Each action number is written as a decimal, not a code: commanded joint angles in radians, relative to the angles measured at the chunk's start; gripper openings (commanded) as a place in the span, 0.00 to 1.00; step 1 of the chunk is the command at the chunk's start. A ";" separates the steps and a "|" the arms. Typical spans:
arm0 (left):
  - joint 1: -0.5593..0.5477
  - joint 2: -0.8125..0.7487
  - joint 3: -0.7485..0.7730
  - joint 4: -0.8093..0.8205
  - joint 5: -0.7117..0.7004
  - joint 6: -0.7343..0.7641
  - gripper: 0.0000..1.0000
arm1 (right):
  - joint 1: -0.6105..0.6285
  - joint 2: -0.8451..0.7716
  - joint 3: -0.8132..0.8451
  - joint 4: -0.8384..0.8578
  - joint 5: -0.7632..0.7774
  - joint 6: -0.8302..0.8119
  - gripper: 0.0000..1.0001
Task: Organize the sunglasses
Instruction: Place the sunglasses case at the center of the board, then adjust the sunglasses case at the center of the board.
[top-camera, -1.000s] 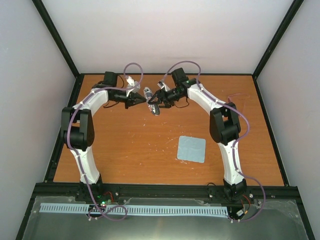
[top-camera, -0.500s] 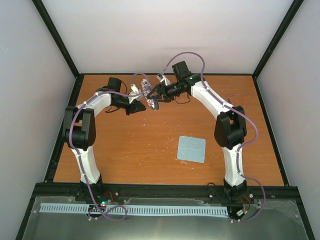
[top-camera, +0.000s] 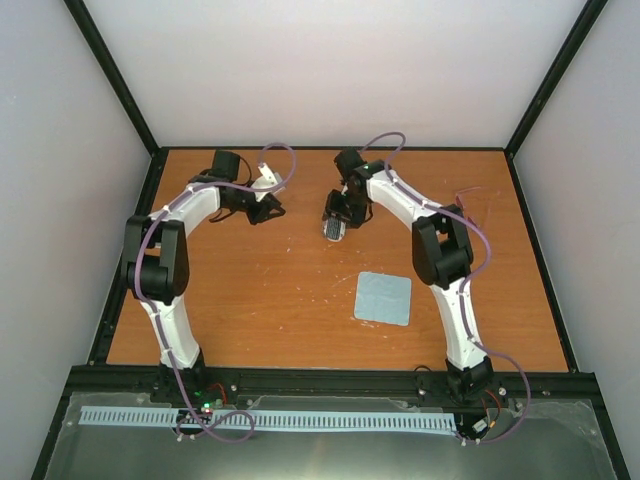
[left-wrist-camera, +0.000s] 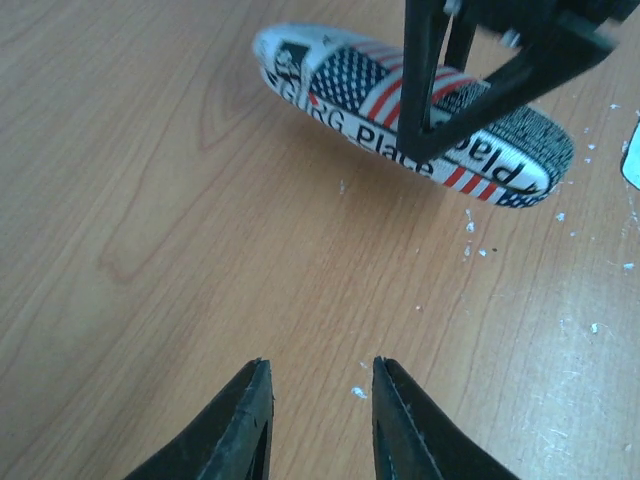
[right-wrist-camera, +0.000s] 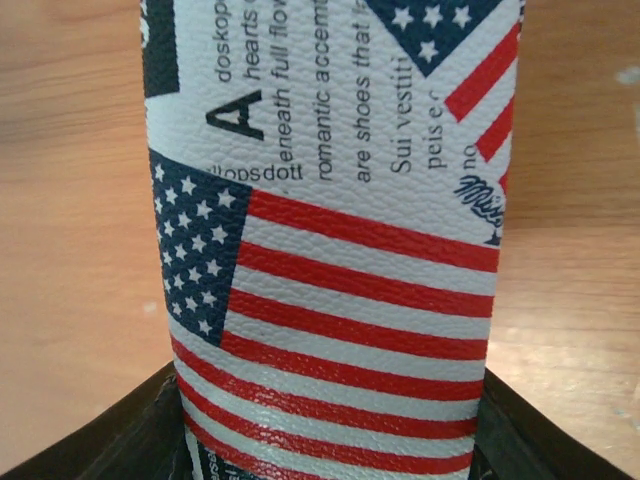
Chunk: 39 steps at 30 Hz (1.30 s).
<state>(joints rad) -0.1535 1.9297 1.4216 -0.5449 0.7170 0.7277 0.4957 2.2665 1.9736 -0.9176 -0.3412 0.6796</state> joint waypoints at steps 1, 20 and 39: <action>-0.003 -0.055 -0.012 0.030 -0.055 -0.011 0.30 | 0.023 0.055 0.002 -0.042 0.158 0.096 0.03; -0.013 -0.067 -0.044 0.042 -0.073 0.015 0.30 | 0.050 0.063 -0.022 -0.009 0.147 0.121 0.71; -0.039 -0.039 -0.014 0.023 -0.064 0.035 0.30 | -0.017 -0.221 -0.390 0.153 0.203 0.152 0.07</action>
<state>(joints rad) -0.1829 1.8915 1.3808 -0.5159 0.6392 0.7433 0.4911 2.0483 1.6253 -0.8234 -0.1673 0.8185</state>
